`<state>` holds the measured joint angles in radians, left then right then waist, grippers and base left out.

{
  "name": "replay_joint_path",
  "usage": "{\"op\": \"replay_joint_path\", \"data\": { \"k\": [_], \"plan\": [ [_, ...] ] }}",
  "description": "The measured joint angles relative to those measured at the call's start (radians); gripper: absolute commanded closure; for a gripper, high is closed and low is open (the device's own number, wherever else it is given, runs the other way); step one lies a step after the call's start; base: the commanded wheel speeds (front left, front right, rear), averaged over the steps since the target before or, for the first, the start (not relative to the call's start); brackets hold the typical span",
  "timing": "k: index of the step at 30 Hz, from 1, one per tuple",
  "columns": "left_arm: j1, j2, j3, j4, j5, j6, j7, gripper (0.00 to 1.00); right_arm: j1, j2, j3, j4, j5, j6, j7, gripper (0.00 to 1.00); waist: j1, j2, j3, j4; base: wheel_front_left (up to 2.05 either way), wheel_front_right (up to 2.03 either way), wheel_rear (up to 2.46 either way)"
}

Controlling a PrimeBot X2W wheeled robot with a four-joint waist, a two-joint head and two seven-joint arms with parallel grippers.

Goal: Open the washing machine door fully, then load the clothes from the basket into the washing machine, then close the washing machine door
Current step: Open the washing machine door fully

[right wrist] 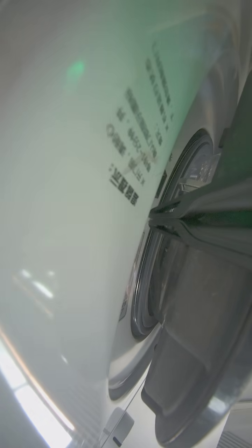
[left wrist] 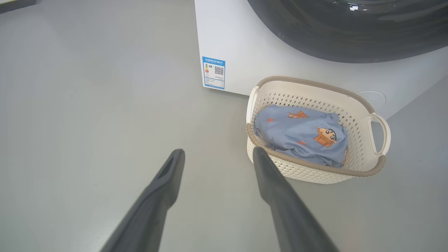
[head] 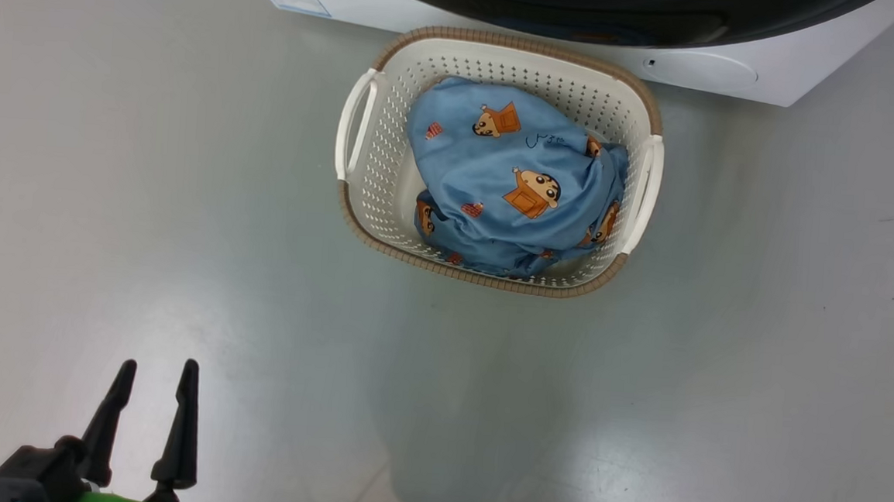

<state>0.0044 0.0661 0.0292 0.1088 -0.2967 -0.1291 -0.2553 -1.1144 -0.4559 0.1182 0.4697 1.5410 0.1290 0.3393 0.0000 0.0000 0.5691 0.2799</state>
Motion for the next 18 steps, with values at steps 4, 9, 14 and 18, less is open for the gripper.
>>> {"op": "replay_joint_path", "data": {
  "k": [4, 9, 14, 18],
  "plan": [
    [0.0, -0.003, 0.001, 0.006, 0.0, 0.0, 0.0, 0.0, -0.009, 0.0, 0.014, 0.008, 0.0, -0.002, 0.013, 1.0, 0.0, 0.0, -0.004, -0.007, 0.0, 0.0, 0.0],
    [-0.004, -0.003, 0.003, 0.009, 0.0, 0.0, 0.0, 0.0, -0.009, 0.005, 0.03, 0.011, 0.001, -0.002, 0.025, 1.0, 0.0, 0.0, -0.013, -0.02, 0.0, 0.0, 0.0],
    [-0.009, -0.003, 0.008, 0.009, 0.0, 0.0, 0.0, 0.0, -0.008, 0.011, 0.046, 0.003, 0.002, -0.002, 0.039, 1.0, 0.0, 0.0, -0.019, -0.036, 0.0, 0.0, 0.0],
    [-0.016, -0.003, 0.009, 0.009, 0.0, 0.0, 0.0, 0.0, -0.005, 0.014, 0.063, -0.005, 0.002, -0.002, 0.055, 1.0, 0.0, 0.0, -0.026, -0.049, 0.0, 0.0, 0.0]
  ]
}}
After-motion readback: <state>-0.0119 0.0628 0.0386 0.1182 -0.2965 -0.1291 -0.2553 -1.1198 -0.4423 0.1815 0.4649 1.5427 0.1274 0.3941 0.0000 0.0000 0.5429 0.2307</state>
